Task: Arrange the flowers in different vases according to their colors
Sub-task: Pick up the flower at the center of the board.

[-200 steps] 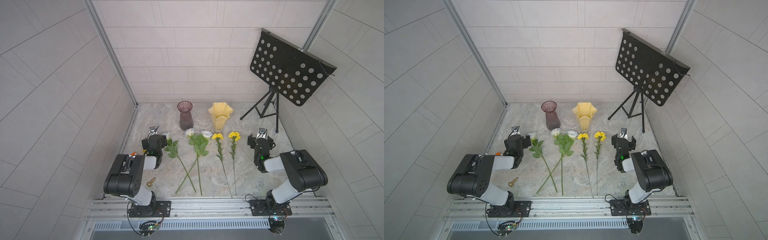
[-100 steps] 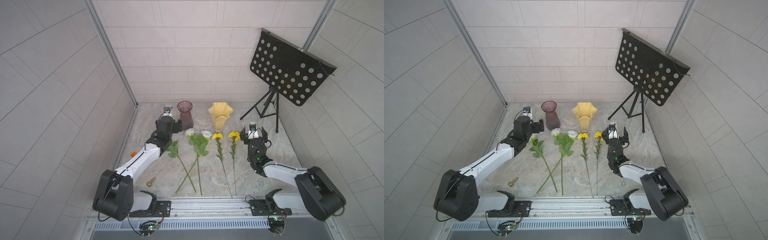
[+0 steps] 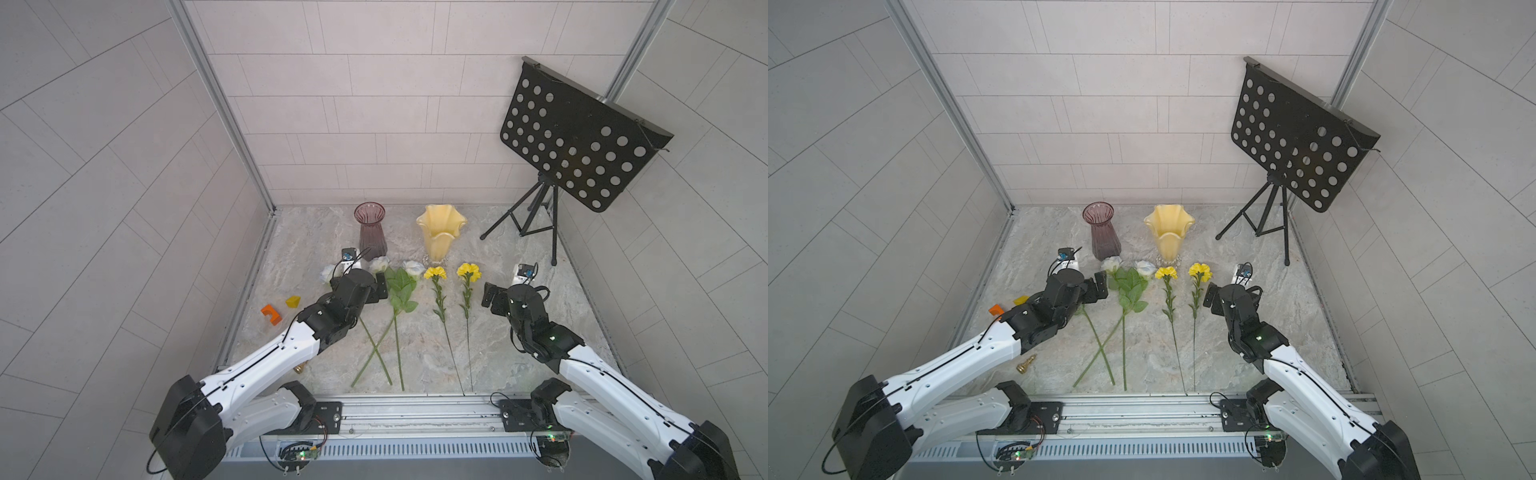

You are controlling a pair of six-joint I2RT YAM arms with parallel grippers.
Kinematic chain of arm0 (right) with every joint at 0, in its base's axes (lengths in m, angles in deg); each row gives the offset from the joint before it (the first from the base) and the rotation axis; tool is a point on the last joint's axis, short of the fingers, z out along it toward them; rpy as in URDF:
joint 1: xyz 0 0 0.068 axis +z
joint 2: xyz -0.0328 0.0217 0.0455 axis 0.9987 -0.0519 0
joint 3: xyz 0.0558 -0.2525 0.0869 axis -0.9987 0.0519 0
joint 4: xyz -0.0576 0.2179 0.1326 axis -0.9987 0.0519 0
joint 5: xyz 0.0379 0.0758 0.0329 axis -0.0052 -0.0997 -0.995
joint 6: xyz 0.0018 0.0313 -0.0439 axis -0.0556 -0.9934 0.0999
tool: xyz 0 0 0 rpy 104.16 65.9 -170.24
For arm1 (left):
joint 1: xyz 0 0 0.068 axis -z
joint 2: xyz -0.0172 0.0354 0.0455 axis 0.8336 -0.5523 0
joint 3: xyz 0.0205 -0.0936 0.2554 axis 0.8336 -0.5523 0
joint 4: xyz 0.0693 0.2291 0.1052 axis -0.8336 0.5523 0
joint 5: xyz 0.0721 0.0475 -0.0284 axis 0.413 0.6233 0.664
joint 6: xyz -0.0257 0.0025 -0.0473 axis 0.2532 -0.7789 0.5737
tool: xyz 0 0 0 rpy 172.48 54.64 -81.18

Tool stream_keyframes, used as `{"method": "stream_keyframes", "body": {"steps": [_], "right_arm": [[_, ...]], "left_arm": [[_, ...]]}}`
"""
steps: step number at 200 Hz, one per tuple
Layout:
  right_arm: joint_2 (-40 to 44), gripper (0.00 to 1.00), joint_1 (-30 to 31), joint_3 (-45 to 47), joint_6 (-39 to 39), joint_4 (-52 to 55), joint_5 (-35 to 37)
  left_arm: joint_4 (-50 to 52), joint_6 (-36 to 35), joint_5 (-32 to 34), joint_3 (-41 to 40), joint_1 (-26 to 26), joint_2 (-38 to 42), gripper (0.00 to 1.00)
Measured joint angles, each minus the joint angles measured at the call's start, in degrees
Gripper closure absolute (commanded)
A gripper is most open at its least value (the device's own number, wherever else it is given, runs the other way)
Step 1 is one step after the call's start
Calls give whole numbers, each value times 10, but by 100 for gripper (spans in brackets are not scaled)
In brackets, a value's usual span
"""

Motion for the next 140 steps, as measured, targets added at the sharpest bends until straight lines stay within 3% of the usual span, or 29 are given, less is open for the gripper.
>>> {"method": "stream_keyframes", "body": {"steps": [19, 38, 99, 140], "right_arm": [[-4, 0, 1, 3, 0, 2, 5], [-14, 0, 1, 2, 5, 1, 19], [32, 0, -3, 18, -19, 1, 84], [86, 0, -37, 12, -23, 40, 55]], "left_arm": [[28, 77, 77, -40, -1, 31, 0], [25, 109, 107, -84, -4, 48, 0], [15, 150, 132, -82, -7, 5, 0], [38, 182, 120, -33, -2, -38, 0]]}}
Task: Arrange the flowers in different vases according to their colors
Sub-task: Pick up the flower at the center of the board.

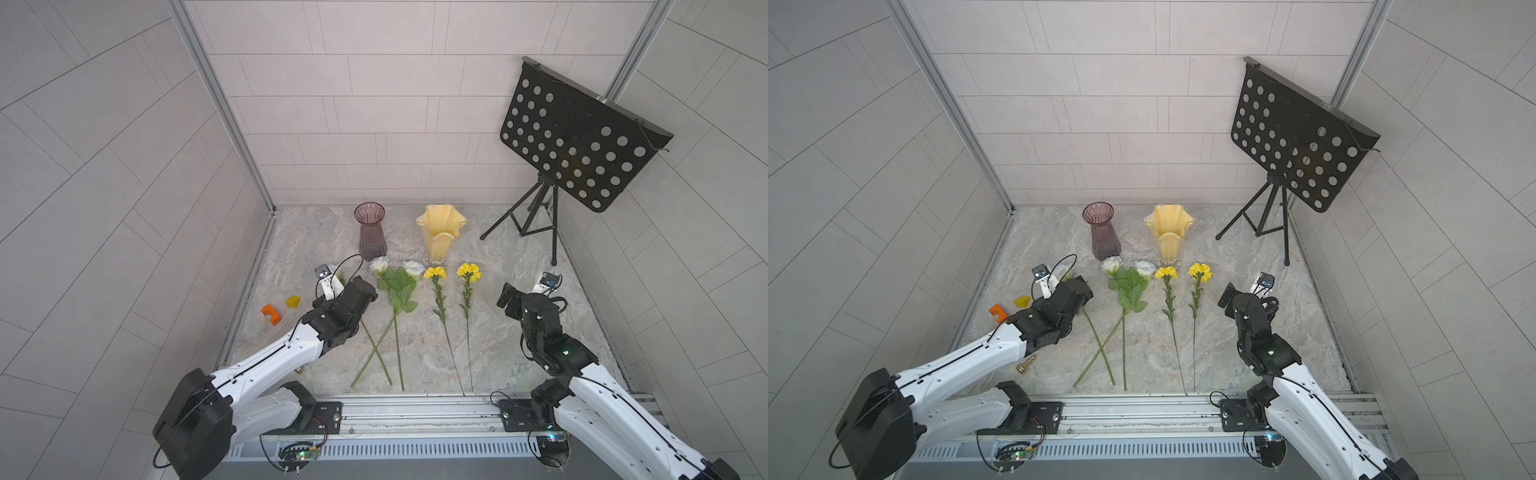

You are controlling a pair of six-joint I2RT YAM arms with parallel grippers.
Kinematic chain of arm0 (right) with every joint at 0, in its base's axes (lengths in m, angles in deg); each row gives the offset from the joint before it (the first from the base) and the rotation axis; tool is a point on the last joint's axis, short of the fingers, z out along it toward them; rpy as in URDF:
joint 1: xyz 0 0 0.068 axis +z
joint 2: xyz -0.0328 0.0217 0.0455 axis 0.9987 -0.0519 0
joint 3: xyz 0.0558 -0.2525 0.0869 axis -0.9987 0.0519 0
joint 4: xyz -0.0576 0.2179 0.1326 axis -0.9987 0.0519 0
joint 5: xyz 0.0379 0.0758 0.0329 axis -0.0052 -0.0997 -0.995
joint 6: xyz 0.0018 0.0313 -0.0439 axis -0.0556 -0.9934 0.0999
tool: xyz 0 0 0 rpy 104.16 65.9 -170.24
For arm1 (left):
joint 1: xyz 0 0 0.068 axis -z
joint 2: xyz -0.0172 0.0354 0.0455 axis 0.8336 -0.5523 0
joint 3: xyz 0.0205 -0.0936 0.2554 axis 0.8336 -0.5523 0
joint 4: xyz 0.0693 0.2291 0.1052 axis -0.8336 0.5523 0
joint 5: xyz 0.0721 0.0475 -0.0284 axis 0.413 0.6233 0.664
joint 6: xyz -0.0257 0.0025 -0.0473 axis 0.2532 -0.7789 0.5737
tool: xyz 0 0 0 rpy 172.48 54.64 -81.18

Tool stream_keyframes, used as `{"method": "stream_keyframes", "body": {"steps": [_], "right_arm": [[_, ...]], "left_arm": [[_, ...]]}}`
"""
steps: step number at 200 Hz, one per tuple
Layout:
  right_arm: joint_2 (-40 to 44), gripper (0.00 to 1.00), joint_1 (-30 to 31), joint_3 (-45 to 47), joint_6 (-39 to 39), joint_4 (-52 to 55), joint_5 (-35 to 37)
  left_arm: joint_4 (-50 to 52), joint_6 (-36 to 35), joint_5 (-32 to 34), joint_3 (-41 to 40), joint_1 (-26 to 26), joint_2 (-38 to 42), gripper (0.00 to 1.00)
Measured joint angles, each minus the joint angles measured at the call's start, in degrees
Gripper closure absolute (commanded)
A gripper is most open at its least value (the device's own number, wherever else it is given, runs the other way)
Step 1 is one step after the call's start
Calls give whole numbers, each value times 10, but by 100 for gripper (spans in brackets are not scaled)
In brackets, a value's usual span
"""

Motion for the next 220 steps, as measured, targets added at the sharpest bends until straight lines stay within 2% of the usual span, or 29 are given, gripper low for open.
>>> {"method": "stream_keyframes", "body": {"steps": [24, 48, 67, 81, 118, 154, 220], "right_arm": [[-76, 3, 2, -87, 0, 79, -43], [-153, 18, 34, -126, -2, 139, -101], [-183, 33, 63, -122, -4, 189, -137], [-193, 40, 76, -121, -9, 219, -154], [-210, 41, 98, -122, -17, 242, -192], [-282, 41, 112, -128, -17, 220, -229], [-377, 44, 129, -135, -20, 172, -243]], "left_arm": [[-14, -12, -18, 1, 7, -29, 0], [-2, -49, -52, 21, 9, -61, 0], [-1, -63, -60, 42, 9, -76, 0], [-8, -71, -65, 43, 9, -78, 0], [-31, -88, -85, 35, 9, -78, 0], [-56, -97, -90, 14, 9, -56, 0], [-101, -121, -115, -13, 9, -33, 0]]}}
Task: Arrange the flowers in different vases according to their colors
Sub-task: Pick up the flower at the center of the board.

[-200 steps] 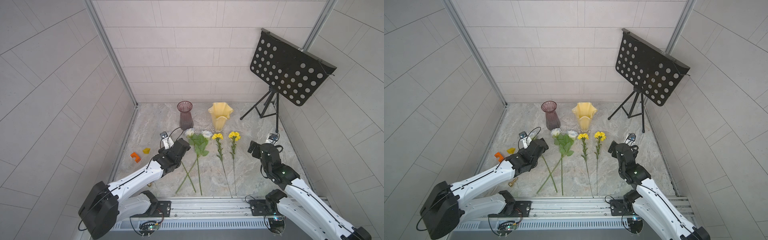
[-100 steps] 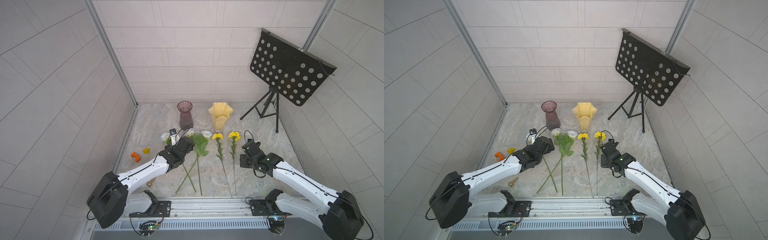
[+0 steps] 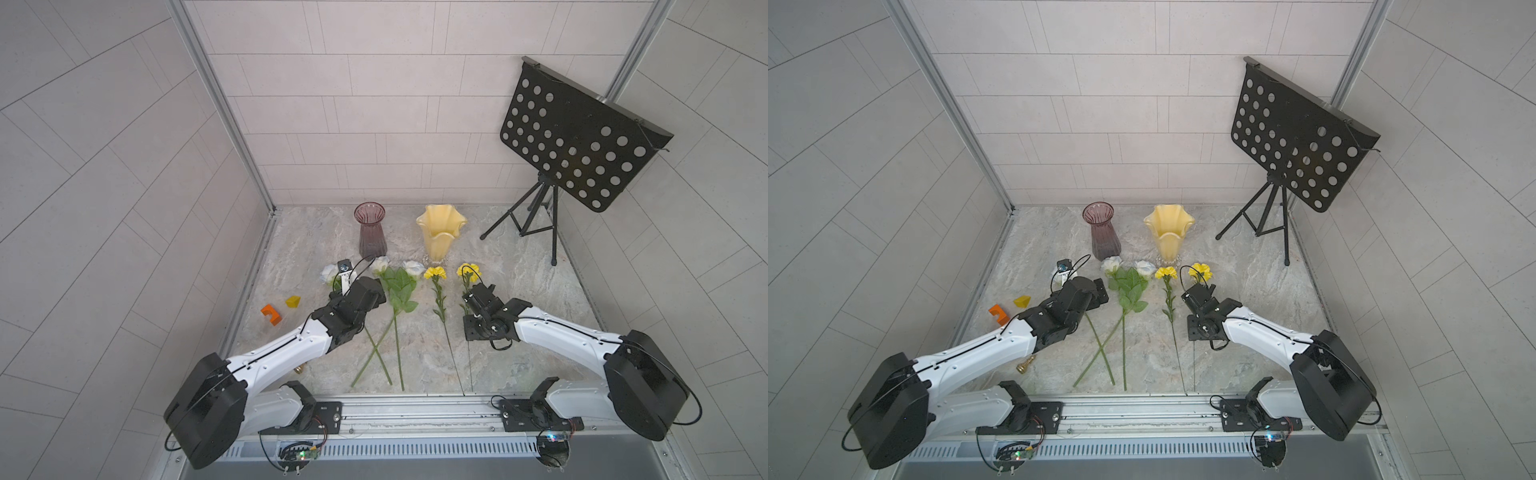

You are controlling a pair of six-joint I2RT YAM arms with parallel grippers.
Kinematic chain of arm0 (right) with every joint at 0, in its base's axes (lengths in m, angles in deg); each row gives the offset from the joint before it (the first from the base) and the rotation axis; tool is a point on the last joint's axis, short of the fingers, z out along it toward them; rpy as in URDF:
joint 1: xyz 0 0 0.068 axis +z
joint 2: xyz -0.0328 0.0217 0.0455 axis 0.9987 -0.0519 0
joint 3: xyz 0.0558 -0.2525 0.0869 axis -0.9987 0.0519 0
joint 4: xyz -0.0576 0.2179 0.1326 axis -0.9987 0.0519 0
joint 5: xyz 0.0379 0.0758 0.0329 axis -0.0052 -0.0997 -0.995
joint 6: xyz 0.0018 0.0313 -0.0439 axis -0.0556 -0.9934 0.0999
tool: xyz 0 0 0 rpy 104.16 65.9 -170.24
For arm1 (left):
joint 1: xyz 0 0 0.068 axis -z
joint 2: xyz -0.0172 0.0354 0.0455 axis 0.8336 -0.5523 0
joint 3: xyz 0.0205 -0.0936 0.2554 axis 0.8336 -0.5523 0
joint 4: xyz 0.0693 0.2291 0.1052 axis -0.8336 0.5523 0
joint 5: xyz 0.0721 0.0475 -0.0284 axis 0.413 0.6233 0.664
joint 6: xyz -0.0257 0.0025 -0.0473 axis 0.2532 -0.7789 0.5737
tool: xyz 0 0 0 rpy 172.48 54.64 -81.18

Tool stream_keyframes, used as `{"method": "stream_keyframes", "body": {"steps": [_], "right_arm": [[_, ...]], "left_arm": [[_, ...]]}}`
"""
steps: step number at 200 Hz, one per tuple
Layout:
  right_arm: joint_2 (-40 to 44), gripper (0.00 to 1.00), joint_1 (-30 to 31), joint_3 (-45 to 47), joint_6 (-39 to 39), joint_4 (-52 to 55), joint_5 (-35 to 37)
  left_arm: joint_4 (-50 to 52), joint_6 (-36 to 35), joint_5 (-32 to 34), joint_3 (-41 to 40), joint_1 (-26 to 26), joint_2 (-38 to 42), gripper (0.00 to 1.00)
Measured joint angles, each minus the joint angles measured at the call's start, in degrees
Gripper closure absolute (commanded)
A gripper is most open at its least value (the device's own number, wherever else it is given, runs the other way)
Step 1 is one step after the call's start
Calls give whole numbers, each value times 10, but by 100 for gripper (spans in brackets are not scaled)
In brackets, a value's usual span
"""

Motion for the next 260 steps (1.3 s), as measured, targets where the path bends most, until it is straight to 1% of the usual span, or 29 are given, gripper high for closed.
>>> {"method": "stream_keyframes", "body": {"steps": [15, 25, 51, 54, 57, 59, 65, 71, 79, 102, 118, 129, 145, 160, 175, 190, 205, 214, 225, 245, 260], "right_arm": [[-12, 49, 2, -1, -2, -14, 0], [-21, 51, 3, -1, -5, -21, 0], [-48, 66, 3, -8, -8, -32, 2], [-50, 71, 3, -10, -3, -32, 2], [-53, 72, 3, -11, -8, -33, 2], [-55, 76, 3, -12, -6, -34, 2], [-58, 81, 3, -14, -9, -37, 3], [-61, 91, 3, -16, -10, -38, 3], [-63, 100, 4, -19, -7, -40, 4], [-59, 100, 6, -24, -10, -38, 10], [-40, 100, 8, -24, -12, -25, 18], [-11, 100, 9, -25, -12, -9, 27], [55, 100, 10, -31, -13, 22, 47], [125, 100, 10, -50, -11, 51, 72], [194, 100, 10, -74, -1, 59, 99], [260, 100, 10, -93, 21, 39, 126], [294, 100, 10, -113, 50, 2, 150], [295, 100, 10, -136, 68, -23, 165], [272, 100, 10, -176, 92, -58, 181], [192, 100, 10, -261, 134, -136, 209], [121, 100, 10, -317, 167, -201, 230]], "left_arm": [[-18, -11, -15, -12, 0, 11, 0], [-28, -17, -23, -19, 0, 19, 0], [-31, -19, -17, -30, 0, 45, 0], [-30, -18, -13, -31, 0, 49, 0], [-28, -18, -9, -31, 0, 52, 0], [-27, -16, -6, -32, 0, 55, 0], [-25, -11, 5, -33, 0, 63, 0], [-21, -5, 17, -34, 0, 70, 0], [-13, 6, 36, -36, 0, 82, 0], [13, 47, 94, -48, 0, 112, 0], [15, 63, 117, -65, 0, 129, 0], [7, 65, 120, -78, 0, 136, 0], [-21, 59, 110, -100, 0, 140, 0], [-63, 40, 77, -117, 0, 136, 0], [-98, 9, 20, -120, 0, 120, 0], [-133, -26, -48, -115, 1, 99, 0], [-166, -56, -111, -110, 3, 78, 0], [-184, -74, -148, -106, 7, 64, 0], [-200, -93, -184, -102, 11, 50, 0], [-216, -126, -227, -92, 23, 31, 0], [-217, -148, -238, -86, 33, 24, 0]]}}
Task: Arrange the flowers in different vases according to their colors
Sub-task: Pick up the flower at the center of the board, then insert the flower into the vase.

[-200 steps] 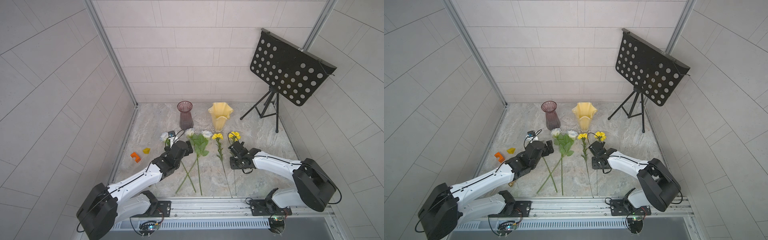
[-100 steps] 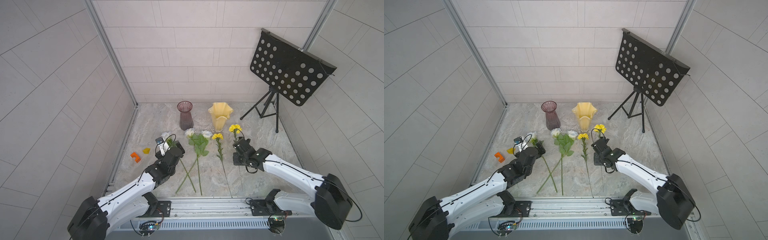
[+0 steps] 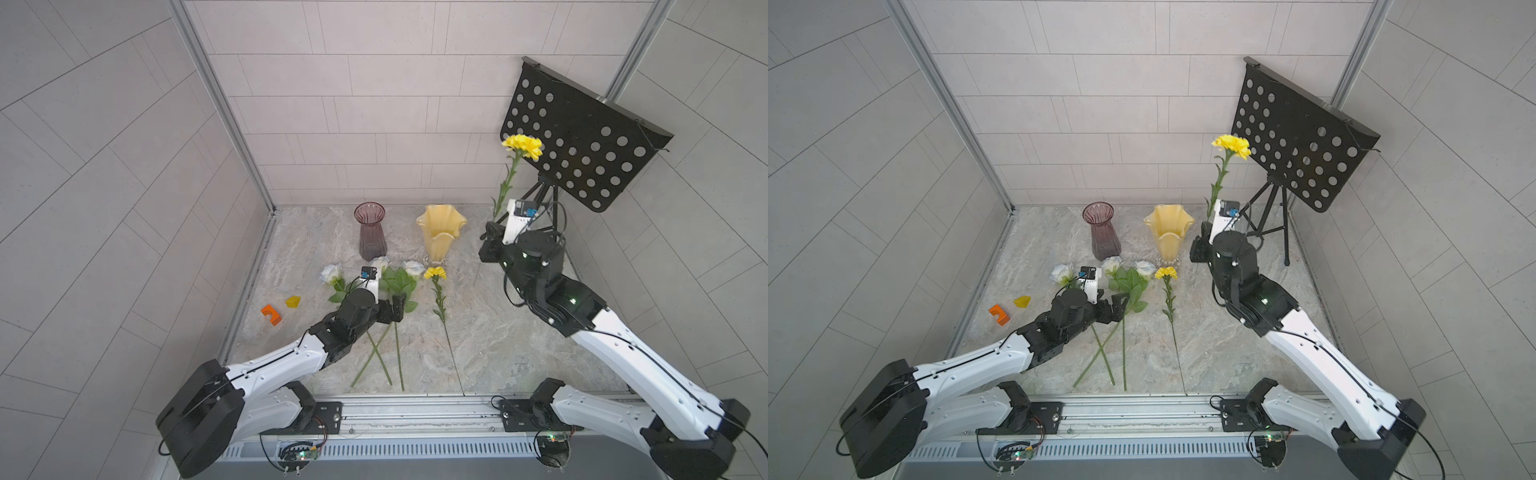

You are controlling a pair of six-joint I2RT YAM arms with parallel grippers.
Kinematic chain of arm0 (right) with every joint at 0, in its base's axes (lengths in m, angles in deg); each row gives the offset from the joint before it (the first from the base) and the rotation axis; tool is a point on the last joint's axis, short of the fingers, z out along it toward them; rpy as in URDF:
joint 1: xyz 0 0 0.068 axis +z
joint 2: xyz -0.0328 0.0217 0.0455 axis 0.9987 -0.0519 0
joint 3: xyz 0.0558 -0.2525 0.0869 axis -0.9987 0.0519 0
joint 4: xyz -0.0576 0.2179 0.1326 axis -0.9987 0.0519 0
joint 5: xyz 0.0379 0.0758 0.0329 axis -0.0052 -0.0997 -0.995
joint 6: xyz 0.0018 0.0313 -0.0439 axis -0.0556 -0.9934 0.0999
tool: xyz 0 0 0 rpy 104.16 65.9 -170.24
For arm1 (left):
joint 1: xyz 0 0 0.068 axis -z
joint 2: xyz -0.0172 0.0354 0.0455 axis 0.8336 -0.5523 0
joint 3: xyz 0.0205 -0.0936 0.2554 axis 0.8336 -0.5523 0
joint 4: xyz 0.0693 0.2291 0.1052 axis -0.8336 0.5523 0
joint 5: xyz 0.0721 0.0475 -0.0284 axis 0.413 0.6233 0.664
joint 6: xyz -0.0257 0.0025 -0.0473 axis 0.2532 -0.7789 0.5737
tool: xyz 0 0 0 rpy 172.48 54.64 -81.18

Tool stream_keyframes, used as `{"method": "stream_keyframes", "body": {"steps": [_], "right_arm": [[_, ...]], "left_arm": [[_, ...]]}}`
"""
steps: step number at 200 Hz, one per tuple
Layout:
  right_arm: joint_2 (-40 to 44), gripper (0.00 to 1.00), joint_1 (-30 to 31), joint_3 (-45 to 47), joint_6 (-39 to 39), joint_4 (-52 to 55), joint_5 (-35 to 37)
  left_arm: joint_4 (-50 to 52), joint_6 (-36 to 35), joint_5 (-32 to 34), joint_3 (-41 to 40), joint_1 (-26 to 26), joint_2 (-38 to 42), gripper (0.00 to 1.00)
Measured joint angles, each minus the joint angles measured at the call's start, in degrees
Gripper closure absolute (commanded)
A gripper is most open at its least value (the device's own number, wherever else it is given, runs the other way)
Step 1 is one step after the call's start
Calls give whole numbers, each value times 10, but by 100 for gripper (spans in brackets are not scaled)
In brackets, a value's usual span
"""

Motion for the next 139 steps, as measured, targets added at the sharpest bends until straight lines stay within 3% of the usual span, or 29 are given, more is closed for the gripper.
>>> {"method": "stream_keyframes", "body": {"steps": [46, 88, 139], "right_arm": [[-197, 100, 0, -140, 110, -138, 38], [-336, 100, -15, -254, 175, -196, 41], [-377, 100, -46, -212, 172, -242, 29]], "left_arm": [[-5, -33, 16, 1, 14, 0, 0], [-9, -40, 31, 1, 14, 1, 0], [-8, -40, 48, 1, 14, 5, 0]]}}
